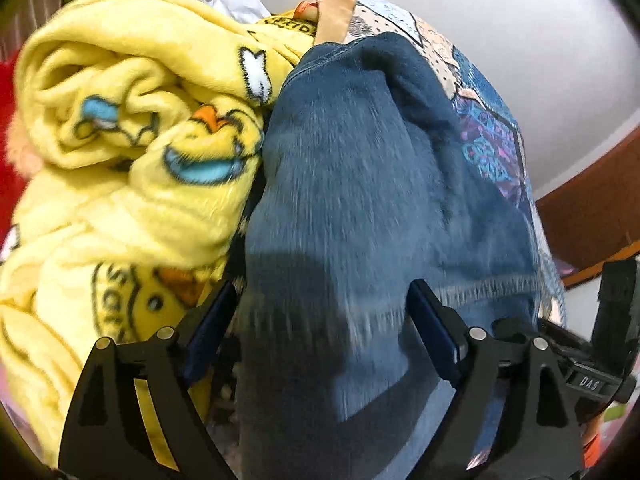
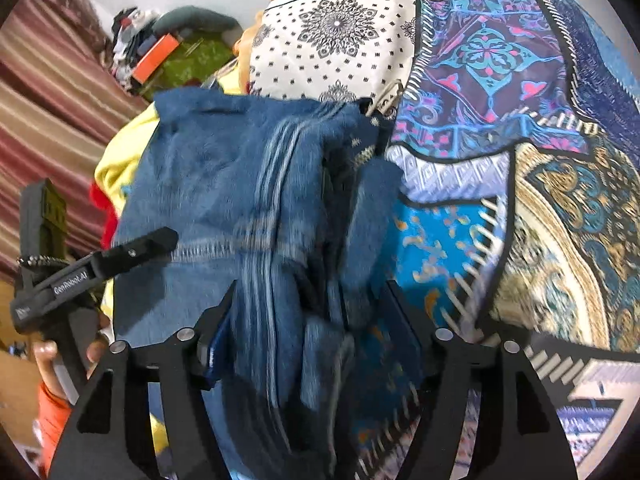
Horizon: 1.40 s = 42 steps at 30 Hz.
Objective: Fold large clothes
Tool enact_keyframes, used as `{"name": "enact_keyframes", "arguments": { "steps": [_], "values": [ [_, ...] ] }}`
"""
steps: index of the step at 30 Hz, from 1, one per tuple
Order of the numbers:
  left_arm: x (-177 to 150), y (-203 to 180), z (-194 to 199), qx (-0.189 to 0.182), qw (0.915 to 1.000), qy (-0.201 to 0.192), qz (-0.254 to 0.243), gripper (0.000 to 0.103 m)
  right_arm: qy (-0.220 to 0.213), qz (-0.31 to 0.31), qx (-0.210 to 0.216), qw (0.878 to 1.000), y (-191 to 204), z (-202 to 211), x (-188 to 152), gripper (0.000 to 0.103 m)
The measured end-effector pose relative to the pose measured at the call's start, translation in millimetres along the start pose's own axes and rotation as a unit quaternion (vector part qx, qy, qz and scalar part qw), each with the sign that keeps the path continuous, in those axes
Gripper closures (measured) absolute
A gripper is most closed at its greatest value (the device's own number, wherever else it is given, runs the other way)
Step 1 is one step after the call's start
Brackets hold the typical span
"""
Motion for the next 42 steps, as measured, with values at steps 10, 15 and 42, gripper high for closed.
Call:
{"name": "enact_keyframes", "arguments": {
  "steps": [10, 15, 42],
  "values": [
    [-77.1, -9.3, 56.4, 0.08, 0.9934, -0.004, -0.082, 0.013, 0.001, 0.053, -0.028, 0.998, 8.9, 41.8, -53.2, 0.037],
    [-93.1, -24.2, 106.9, 0.092, 0.9901, -0.049, -0.094, 0.013, -0.043, 0.053, -0.008, 0.998, 28.4, 92.1, -65.1, 0.037],
    [-240.6, -162.2, 430.6, 0.056, 0.867, -0.475, -0.138, 0.013, -0.422, 0.176, -0.008, 0.889, 177.0, 376.9, -185.9, 0.037]
  ]
}}
Point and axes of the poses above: each gripper's, at about its wrist camera, not at the fingertips, and z roughly against the way its jaws point, y to its left, x to its top, the point moved 8 cm from there along -z, roughly the way its jaws point, and after that the axes turned 2 degrees about x, right-handed, at the moved point
